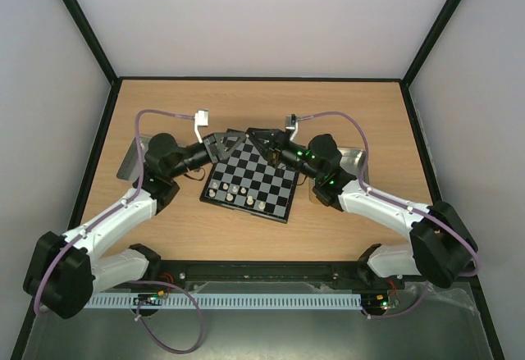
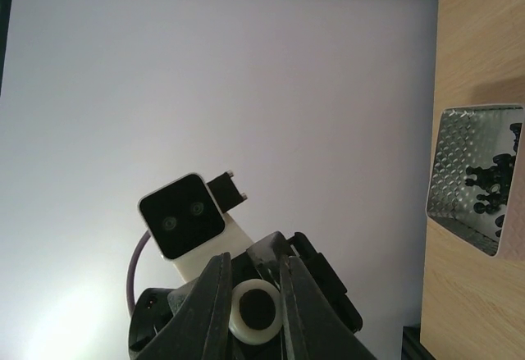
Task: Set up the chess pieces on the board
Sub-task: Place the chess piece on the chessboard.
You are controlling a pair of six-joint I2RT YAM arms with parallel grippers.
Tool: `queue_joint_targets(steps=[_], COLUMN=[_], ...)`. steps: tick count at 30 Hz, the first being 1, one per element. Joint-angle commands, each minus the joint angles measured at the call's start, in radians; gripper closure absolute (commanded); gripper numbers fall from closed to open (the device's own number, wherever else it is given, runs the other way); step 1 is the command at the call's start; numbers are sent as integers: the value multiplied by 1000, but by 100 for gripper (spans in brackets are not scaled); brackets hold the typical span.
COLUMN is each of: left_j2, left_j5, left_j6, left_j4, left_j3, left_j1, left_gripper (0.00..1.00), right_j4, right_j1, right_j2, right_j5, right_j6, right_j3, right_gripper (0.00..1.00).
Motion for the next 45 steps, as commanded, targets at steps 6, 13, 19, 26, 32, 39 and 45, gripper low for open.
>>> queue_joint_targets(steps=[6,13,19,26,32,39,45], left_j2=[34,42,29,15,75,260,444], left_j5=[7,1,-23,-105,-202,-409,-469], left_j6=[-11,6,49,225,372,475,508], left_j4=[83,78,17,-351,-702,-1010,-1134], left_j3=[13,20,34,109,212,378,470], left_j1=[-20,-26,-28,-30,-52,-193,-275], left_gripper=[83,97,97,98,98,98,98], right_j4=[29,37,-17,-326,-639,-839,-875], right_j1=[-2,-2,-3,-20,-33,-40,-54], right_j2=[19,28,24,-26,-91,-181,-252], right_j5=[-9,-26,-14,150,427,738,814], right_j6=[-8,-5,-55,-267,-402,-423,-402], right_j3=[1,4,18,100,141,80,0], right_gripper=[92,92,87,45,35,35,35])
